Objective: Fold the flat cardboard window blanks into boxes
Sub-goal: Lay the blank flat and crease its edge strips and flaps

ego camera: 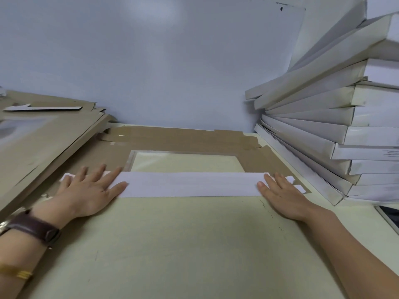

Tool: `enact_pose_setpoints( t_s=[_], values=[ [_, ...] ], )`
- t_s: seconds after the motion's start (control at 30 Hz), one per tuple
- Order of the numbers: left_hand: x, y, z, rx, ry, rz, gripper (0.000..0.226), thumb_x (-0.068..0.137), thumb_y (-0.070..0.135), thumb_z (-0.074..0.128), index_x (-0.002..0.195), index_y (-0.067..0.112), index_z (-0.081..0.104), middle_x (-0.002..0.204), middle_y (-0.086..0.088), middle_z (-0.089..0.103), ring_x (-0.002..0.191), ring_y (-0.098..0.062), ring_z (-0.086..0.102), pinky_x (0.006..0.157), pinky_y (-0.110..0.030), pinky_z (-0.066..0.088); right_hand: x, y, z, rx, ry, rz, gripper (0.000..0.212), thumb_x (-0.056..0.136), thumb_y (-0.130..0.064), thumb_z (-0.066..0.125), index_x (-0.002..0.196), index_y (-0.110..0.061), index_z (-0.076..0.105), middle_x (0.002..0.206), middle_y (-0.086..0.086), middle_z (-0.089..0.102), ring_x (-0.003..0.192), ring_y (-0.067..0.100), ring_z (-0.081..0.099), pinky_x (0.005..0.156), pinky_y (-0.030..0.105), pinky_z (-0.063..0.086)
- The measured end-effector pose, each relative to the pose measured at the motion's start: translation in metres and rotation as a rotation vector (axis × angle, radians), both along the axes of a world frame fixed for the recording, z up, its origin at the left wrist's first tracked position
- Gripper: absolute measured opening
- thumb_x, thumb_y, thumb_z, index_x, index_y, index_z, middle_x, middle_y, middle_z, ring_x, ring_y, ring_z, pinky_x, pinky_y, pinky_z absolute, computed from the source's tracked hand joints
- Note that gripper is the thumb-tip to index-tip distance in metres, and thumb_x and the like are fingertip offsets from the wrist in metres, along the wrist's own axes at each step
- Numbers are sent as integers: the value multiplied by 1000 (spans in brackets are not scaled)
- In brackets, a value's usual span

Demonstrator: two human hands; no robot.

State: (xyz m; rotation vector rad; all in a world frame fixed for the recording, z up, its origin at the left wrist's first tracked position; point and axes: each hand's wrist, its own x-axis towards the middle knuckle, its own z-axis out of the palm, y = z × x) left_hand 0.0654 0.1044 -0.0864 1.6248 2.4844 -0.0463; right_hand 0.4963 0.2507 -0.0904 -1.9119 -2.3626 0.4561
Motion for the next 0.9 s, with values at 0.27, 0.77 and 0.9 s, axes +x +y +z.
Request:
enact_pose_setpoints(
  t_s=[0.27,0.77,0.9],
  values=[
    [-5,3,2,42,-86,121,59,93,66,13,149,50,-1,162,4,1,147,-35,-5,119,-44,2,-8,-3,9,33,135,-68,67,98,-58,15,147,-13,28,153,2,29,142,19,22,114,41,23],
    [5,-1,21,429,-167,57,63,88,39,62,144,23,39,132,-5,57,130,-26,44,116,-51,2,-14,-8,14,179,213,-27,32,79,-41,34,107,-29,31,103,-4,38,118,25,33,113,48,15],
    [1,-4,24,509,-180,11,71,78,35,76,140,17,46,124,-8,57,122,-27,49,114,-52,17,-9,-8,17,218,295,-62,35,67,-40,39,99,-30,29,100,-4,45,117,26,29,105,47,23]
  ],
)
